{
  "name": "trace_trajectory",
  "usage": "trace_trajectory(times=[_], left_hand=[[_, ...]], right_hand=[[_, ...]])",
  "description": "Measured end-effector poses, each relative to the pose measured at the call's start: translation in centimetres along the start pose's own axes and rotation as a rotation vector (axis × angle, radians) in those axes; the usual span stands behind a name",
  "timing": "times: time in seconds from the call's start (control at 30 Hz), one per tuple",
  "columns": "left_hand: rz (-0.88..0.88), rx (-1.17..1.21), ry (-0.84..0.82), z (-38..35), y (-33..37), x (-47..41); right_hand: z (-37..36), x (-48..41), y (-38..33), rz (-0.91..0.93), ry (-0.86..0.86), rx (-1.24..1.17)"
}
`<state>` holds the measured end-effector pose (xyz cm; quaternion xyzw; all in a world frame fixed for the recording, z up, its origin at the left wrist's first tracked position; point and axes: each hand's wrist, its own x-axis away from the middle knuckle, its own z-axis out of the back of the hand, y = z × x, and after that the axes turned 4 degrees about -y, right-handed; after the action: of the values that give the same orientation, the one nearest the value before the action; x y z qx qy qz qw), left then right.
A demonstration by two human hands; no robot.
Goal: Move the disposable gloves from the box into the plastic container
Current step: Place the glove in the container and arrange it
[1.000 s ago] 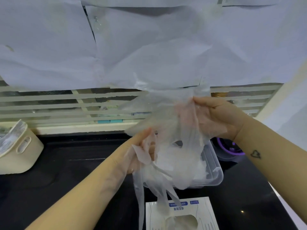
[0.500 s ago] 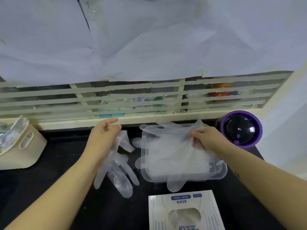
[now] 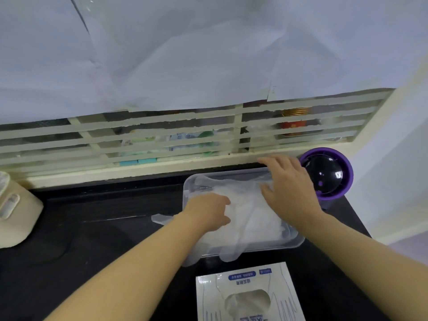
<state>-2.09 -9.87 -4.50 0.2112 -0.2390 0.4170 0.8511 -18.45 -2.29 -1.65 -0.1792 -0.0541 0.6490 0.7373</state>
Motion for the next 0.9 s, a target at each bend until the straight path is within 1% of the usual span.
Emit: trace_trajectory(times=[0.03, 0.07, 0.1, 0.17, 0.2, 0.3, 0.4, 0.47, 0.6, 0.67, 0.73, 0.83, 0.9], left_hand=[[-0.003, 0.002, -0.016, -0.1, 0.1, -0.4], [-0.004, 0.013, -0.029, -0.1, 0.1, -0.7], [-0.005, 0.031, -0.041, -0.1, 0.2, -1.0], [-0.003, 0.063, -0.051, -0.1, 0.2, -1.7], [0.004, 0.069, -0.059, 0.0, 0.1, -2.0], [0.026, 0.118, -0.093, 0.1, -0.2, -2.8], [0.052, 0.243, -0.133, 0.0, -0.5, -3.5], [0.092, 0.283, -0.159, 0.0, -0.5, -3.8], [0.143, 0.221, -0.209, 0.0, 0.3, -4.1], [0.136, 0.233, -0.243, 0.0, 0.7, -4.0], [0.144, 0.252, -0.229, 0.3, 0.8, -3.3], [0.117, 0.340, -0.148, 1.3, -0.1, -1.6], [0.038, 0.435, -0.050, 2.6, -0.8, 0.5]], right_hand=[[-0.1, 0.1, -0.7, 0.115, -0.027, 0.064], [-0.5, 0.1, -1.3, 0.179, -0.129, 0.080], [-1.3, 0.0, -1.8, 0.191, -0.265, 0.080], [-3.4, -0.5, -2.0, 0.131, -0.553, 0.134], [-4.2, -0.7, -1.9, 0.104, -0.648, 0.155], [-6.2, -0.7, -1.0, 0.072, -0.745, 0.178], [-7.2, -0.5, -0.3, 0.049, -0.847, 0.206], [-7.8, -0.5, 0.1, 0.006, -0.929, 0.221], [-9.1, -0.4, 0.9, -0.037, -1.008, 0.197], [-9.5, -0.6, 0.9, -0.030, -1.007, 0.159], [-8.8, -0.6, 0.7, -0.031, -0.987, 0.094], [-6.1, -0.8, 0.5, -0.037, -0.907, -0.052], [-3.5, -0.9, 0.1, -0.020, -0.769, -0.174]])
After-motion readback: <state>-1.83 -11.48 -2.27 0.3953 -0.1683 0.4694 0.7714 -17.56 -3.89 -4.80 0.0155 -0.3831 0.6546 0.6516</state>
